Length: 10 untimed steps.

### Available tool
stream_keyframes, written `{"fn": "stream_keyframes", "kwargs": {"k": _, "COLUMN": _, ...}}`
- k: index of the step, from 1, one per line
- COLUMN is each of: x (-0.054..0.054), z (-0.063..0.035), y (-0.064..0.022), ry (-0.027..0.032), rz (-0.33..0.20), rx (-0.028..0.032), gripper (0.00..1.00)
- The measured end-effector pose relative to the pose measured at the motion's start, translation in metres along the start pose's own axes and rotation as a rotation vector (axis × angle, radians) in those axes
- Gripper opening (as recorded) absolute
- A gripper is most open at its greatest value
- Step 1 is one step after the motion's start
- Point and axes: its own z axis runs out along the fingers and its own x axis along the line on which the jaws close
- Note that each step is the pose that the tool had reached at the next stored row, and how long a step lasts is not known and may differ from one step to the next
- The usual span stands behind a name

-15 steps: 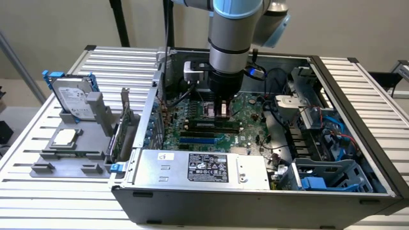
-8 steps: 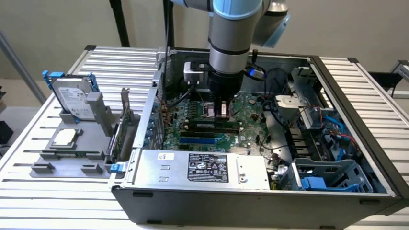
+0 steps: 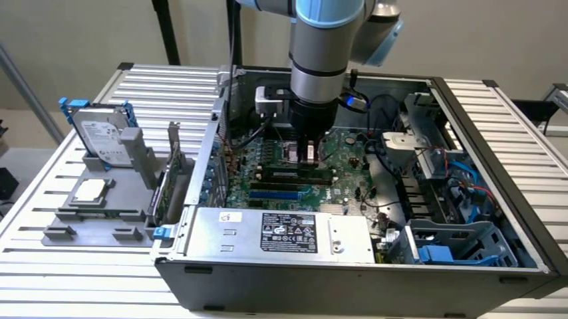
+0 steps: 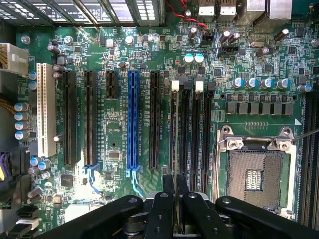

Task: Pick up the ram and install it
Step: 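Insert the ram into the slot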

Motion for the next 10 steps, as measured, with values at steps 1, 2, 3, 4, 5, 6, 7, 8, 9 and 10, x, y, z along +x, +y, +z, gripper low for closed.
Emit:
{"fn": "stream_keyframes", "kwargs": {"k": 1, "x": 0.000, "z": 0.0000, "y": 0.0000, "ry": 0.0001, "rz": 0.000, "rx": 0.0000, "gripper": 0.15}}
{"fn": "stream_keyframes", "kwargs": {"k": 2, "x": 0.000, "z": 0.0000, "y": 0.0000, "ry": -0.0001, "rz": 0.000, "rx": 0.0001, "gripper": 0.15}}
{"fn": "stream_keyframes", "kwargs": {"k": 3, "x": 0.000, "z": 0.0000, "y": 0.0000, "ry": -0.0001, "rz": 0.000, "rx": 0.0000, "gripper": 0.22}}
{"fn": "stream_keyframes", "kwargs": {"k": 4, "x": 0.000, "z": -0.0003, "y": 0.0000, "ry": 0.0000, "rz": 0.000, "rx": 0.0001, "gripper": 0.22}}
{"fn": "stream_keyframes", "kwargs": {"k": 5, "x": 0.000, "z": -0.0017, "y": 0.0000, "ry": -0.0002, "rz": 0.000, "rx": 0.0001, "gripper": 0.22}}
{"fn": "stream_keyframes", "kwargs": {"k": 6, "x": 0.000, "z": -0.0040, "y": 0.0000, "ry": -0.0002, "rz": 0.001, "rx": 0.0000, "gripper": 0.22}}
{"fn": "stream_keyframes", "kwargs": {"k": 7, "x": 0.000, "z": -0.0076, "y": 0.0001, "ry": -0.0004, "rz": 0.001, "rx": 0.0000, "gripper": 0.22}}
{"fn": "stream_keyframes", "kwargs": {"k": 8, "x": 0.001, "z": -0.0119, "y": 0.0001, "ry": -0.0002, "rz": 0.001, "rx": -0.0001, "gripper": 0.22}}
{"fn": "stream_keyframes", "kwargs": {"k": 9, "x": 0.001, "z": -0.0163, "y": 0.0002, "ry": -0.0004, "rz": 0.001, "rx": -0.0001, "gripper": 0.22}}
{"fn": "stream_keyframes", "kwargs": {"k": 10, "x": 0.001, "z": -0.0205, "y": 0.0004, "ry": -0.0005, "rz": 0.001, "rx": -0.0002, "gripper": 0.22}}
